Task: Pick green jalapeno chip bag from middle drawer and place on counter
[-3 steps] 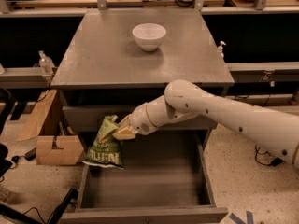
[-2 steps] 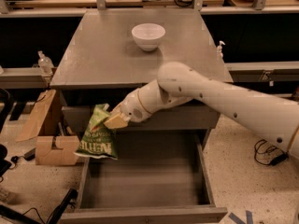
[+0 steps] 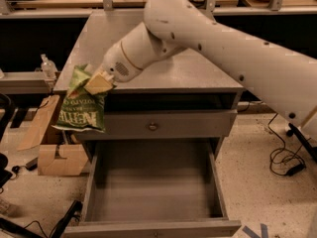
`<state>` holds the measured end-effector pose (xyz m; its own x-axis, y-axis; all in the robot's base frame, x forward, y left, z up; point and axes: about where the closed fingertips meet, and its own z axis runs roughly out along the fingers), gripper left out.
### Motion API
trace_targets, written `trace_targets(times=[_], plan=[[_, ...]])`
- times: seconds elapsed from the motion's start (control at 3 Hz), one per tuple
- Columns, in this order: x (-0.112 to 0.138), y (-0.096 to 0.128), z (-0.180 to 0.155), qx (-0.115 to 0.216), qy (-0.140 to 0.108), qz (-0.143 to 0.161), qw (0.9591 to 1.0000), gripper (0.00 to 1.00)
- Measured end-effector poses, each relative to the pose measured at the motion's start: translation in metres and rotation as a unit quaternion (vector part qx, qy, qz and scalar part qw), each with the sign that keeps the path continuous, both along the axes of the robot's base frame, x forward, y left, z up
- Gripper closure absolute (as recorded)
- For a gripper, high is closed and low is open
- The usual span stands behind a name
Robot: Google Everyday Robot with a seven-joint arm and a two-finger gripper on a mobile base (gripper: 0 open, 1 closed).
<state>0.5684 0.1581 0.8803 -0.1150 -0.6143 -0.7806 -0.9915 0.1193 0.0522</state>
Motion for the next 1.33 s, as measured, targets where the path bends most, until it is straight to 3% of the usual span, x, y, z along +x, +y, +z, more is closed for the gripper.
trace_targets(times=[0.33, 0.67, 1.0, 1.33], plan=[[0.035, 0.011, 0.05, 0.014, -0.031, -0.028, 0.999, 1.0], [0.084, 0.018, 0.098, 0.037, -0.076, -0.077, 0.9935, 1.0], [0.123, 0.008, 0.122, 0.051, -0.119, -0.126, 0.9836, 1.0], [0.151, -0.022, 0.139, 0.053, -0.152, -0.184, 0.9697, 1.0]])
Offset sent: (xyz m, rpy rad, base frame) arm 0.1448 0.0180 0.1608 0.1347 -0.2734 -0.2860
